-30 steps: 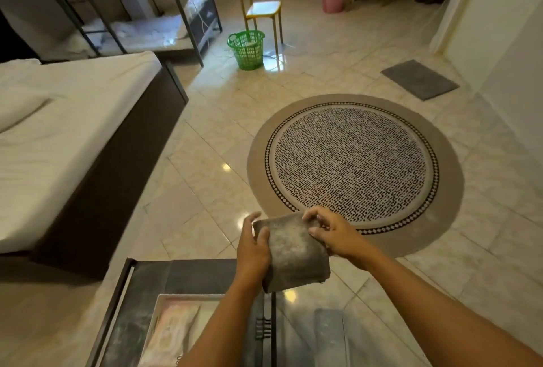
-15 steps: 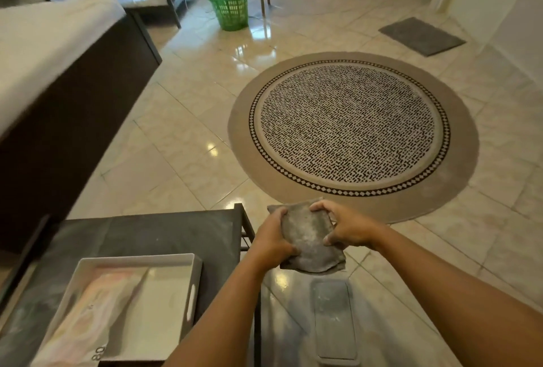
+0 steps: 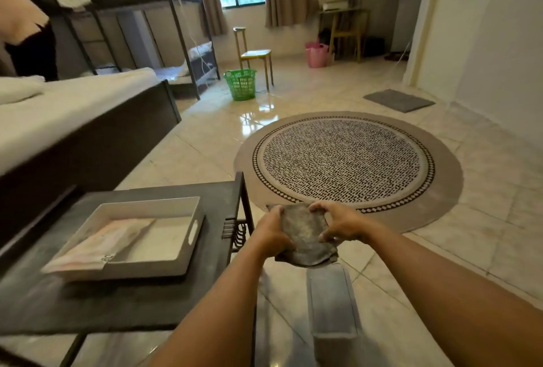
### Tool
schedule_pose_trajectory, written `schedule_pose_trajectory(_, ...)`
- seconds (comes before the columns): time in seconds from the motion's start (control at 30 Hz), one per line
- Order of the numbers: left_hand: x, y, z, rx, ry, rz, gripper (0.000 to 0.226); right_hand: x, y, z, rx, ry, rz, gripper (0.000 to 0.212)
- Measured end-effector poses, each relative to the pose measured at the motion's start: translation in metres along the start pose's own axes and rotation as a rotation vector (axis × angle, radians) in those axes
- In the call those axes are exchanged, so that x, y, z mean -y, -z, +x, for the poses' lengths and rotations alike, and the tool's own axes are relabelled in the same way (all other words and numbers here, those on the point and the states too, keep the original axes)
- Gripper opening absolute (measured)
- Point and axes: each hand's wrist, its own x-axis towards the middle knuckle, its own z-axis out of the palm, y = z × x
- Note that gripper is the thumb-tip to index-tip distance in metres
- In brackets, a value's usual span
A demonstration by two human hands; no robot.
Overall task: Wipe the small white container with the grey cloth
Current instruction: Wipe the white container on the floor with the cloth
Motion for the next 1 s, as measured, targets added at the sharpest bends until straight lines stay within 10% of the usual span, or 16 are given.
schedule_pose_trajectory(0.43,-0.015,-0.024,-0.148,-0.082,-0.122,0.092,0.080,0.013,-0.045,-0.151,-0.068,0.074,-0.072,0.078)
schedule_pose_trajectory(1.0,0.032,-0.064,-0.074,-0.021,-0.029,0.031,0.084,-0.056,-0.066,-0.064,-0.002,0.027,-0.098,0.086)
